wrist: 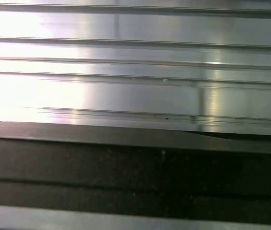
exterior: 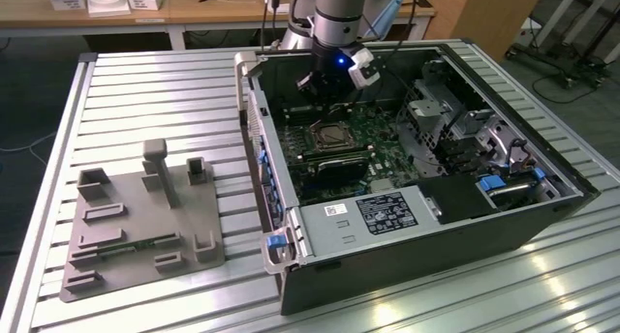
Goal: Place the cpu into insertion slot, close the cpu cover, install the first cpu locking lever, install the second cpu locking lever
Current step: 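Install the first cpu locking lever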
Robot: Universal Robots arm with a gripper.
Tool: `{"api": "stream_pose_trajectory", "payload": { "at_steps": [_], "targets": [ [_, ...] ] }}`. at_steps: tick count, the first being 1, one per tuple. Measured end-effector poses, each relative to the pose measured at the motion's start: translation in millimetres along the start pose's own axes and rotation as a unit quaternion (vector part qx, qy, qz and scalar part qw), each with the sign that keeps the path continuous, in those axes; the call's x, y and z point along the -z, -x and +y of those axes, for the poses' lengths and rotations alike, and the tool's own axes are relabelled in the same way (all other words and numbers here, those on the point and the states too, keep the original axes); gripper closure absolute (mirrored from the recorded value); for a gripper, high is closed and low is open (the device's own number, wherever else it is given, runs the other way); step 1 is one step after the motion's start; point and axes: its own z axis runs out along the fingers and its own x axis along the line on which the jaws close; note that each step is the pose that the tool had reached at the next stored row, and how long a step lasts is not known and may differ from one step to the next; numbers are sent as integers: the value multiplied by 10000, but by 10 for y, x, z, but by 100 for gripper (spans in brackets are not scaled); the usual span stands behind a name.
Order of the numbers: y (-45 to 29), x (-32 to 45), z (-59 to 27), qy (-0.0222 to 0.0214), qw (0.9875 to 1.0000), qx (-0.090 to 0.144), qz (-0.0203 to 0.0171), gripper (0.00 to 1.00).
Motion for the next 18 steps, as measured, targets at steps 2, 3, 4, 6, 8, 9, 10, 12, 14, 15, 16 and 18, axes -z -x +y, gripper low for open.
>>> {"api": "stream_pose_trajectory", "payload": {
  "at_steps": [2, 3, 4, 6, 8, 9, 10, 12, 14, 15, 16, 18],
  "targets": [
    [-24, 15, 1, 0, 10000, 1, 0, 90],
    [-33, 22, 2, 0, 10000, 0, 0, 90],
    [-37, 26, 2, 0, 10000, 0, 0, 90],
    [-37, 26, 9, 1, 10000, 0, -1, 90],
    [-35, 26, 22, 0, 10000, 0, 0, 90],
    [-32, 25, 30, 0, 10000, 0, 0, 90],
    [-30, 25, 35, 0, 10000, 1, 0, 90],
    [-24, 24, 36, 0, 10000, 1, 0, 90],
    [-6, 20, 36, 1, 10000, 0, 0, 90],
    [5, 17, 35, 1, 10000, 0, 0, 90],
    [18, 13, 34, 1, 10000, 0, 0, 90],
    [47, 1, 33, 0, 10000, 1, 1, 90]
  ]
}}
